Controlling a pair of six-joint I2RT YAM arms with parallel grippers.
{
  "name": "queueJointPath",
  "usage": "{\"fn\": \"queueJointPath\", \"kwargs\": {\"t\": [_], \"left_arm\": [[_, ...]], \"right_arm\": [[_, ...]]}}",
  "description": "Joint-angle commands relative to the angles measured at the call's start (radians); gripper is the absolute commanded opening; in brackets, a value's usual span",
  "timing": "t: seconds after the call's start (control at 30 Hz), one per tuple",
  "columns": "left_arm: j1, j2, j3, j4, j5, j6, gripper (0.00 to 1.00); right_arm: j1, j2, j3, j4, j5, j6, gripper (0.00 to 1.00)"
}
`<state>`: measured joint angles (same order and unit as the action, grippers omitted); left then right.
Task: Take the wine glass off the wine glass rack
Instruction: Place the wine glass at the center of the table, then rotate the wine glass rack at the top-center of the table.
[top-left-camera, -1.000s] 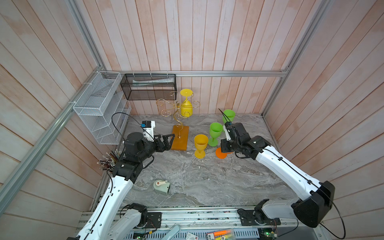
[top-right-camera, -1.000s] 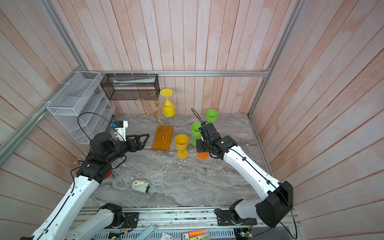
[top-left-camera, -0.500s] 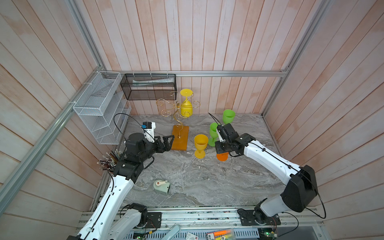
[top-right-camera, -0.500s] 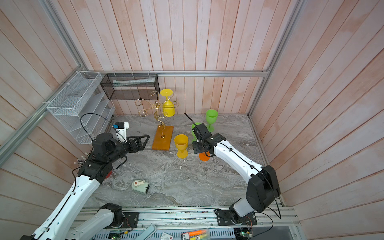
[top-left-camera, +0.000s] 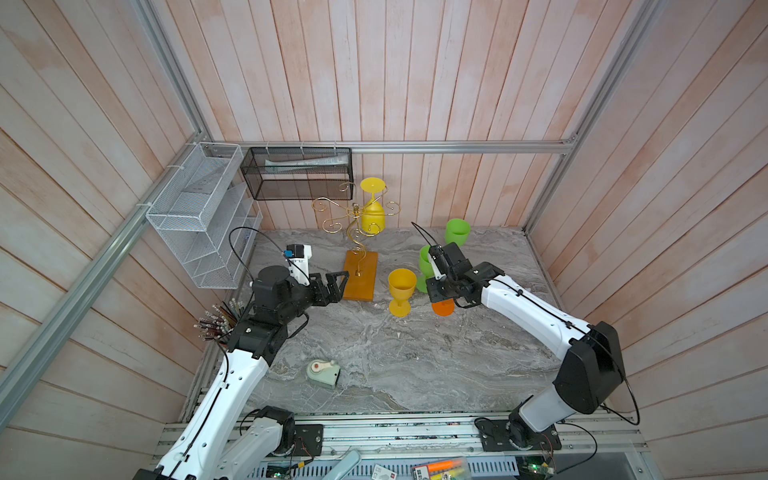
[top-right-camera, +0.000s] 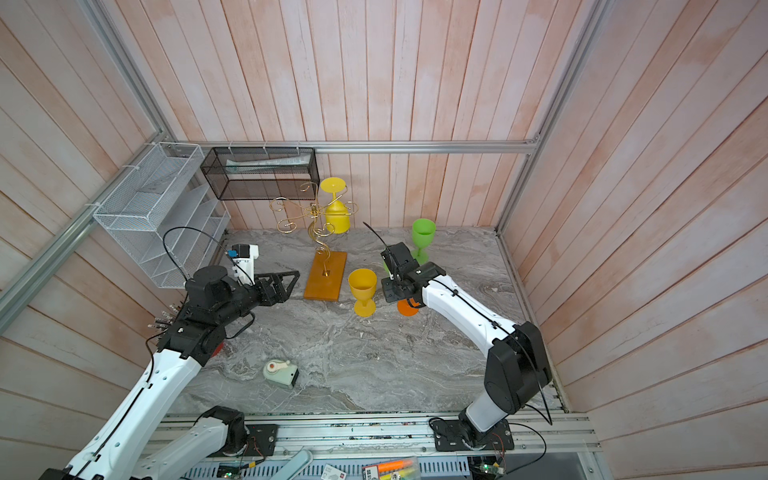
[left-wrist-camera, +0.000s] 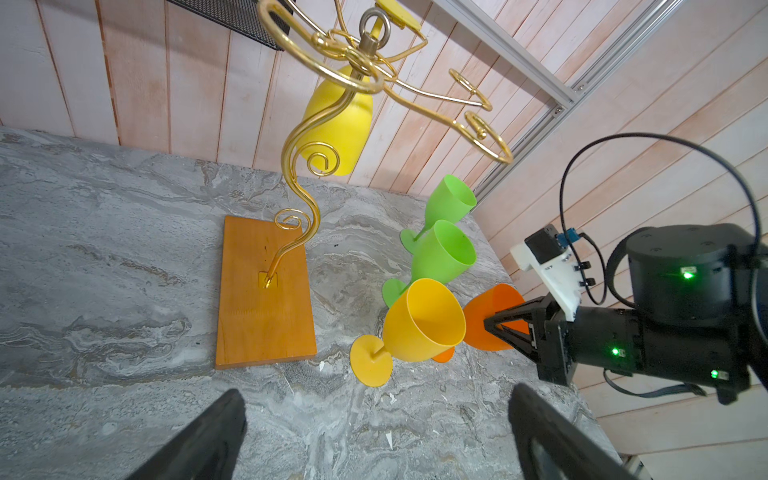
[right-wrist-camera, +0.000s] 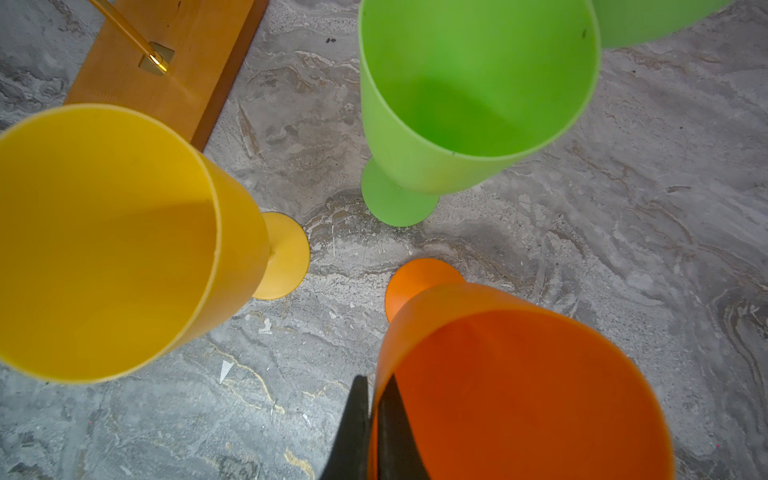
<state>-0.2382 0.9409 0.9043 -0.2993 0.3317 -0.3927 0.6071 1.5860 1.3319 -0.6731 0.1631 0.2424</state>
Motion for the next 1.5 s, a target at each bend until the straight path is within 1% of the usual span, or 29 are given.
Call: {"fn": "queueJointPath", "kwargs": {"t": [0.0,0.17,0.37,0.7,1.03,1.17,1.37,1.47], "left_arm": [[0.004,0.002,-0.004,0.006,-0.002,-0.001,1.00],[0.004,-0.003,-0.004,0.005,-0.004,-0.002,1.00],[0.004,-0.014,-0.002,-0.006,-0.010,-0.001,1.00],[0.005,-0.016,0.007,-0.032,-0.026,0.010,1.00],[0.004,-0.010,0.051,-0.091,-0.065,0.012,1.00],[0.005,-0.003,0.086,-0.133,-0.102,0.015,1.00],[0.004,0.034,0.173,-0.190,-0.210,0.036,1.00],[0.005,0.069,0.221,-0.187,-0.240,0.049,1.00]], "right_arm": [[-0.006,0.013,0.027,-0.006,0.001,-0.015,0.00],[-0.009,-0.008,0.040,-0.005,0.002,-0.026,0.17],[-0.009,-0.036,0.044,-0.003,0.004,-0.028,0.34],[-0.009,-0.101,0.036,0.012,0.014,-0.025,0.50],[-0.009,-0.159,0.044,0.027,0.036,-0.023,0.56],[-0.010,-0.198,0.036,0.051,0.040,-0.025,0.61],[-0.006,-0.268,0.000,0.129,-0.001,-0.030,0.71],[-0.003,-0.304,-0.031,0.178,-0.019,-0.032,0.74]]}}
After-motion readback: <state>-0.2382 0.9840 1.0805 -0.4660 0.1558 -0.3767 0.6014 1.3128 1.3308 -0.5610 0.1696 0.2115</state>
